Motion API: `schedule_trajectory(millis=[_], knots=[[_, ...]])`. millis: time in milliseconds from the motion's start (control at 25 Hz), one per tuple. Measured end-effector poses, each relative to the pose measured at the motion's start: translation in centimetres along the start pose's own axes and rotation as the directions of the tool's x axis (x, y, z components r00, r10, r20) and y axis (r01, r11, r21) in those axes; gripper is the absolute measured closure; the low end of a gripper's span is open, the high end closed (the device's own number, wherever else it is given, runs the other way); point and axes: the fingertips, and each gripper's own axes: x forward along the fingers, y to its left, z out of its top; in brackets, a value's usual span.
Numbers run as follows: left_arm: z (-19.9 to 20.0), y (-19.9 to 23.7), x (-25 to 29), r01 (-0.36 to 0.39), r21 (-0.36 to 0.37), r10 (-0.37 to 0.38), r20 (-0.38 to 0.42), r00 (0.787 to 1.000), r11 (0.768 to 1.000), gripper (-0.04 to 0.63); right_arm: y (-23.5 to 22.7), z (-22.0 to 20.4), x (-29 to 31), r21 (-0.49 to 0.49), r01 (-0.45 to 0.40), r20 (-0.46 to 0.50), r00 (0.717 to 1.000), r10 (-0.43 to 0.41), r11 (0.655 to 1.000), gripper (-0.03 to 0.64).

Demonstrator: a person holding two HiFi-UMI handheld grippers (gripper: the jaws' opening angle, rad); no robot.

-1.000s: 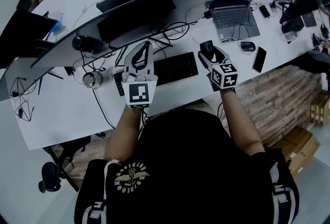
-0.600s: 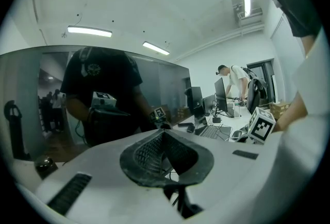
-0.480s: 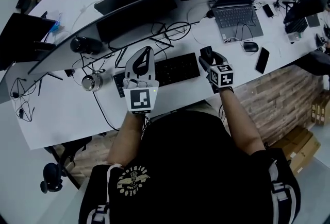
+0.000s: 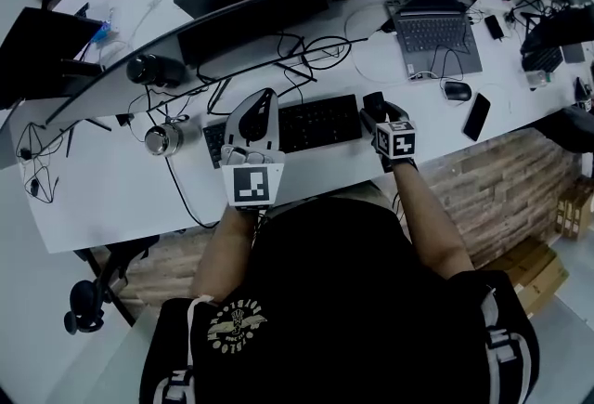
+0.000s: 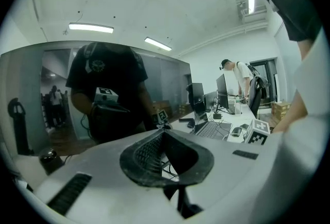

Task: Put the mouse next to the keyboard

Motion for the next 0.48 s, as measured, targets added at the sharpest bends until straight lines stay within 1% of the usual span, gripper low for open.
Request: schedule_trajectory(millis=[160, 320, 480], knots=[[-0.6, 0.6, -0.9, -0.025, -0.006, 0.025, -0.016, 1.0, 1.0, 0.594, -0.3, -0.7, 0.9, -0.006, 0.009, -0.031, 0.999, -0.009, 1.0, 0.33], [-0.9, 1.1, -2.1, -0.045, 0.01, 0.045, -0.045, 0.998, 0.999, 0.594, -0.4, -1.4, 1.7, -0.009, 0.019, -0.042, 0.999, -0.02, 1.0, 0.33], [-0.2, 1.5, -2.9, -0.06, 0.016, 0.06, -0.03, 0.998, 0.998, 0.594, -0.9, -1.2, 1.6, -0.019, 0.042, -0.025, 0.999, -0.043, 0.999, 0.325]])
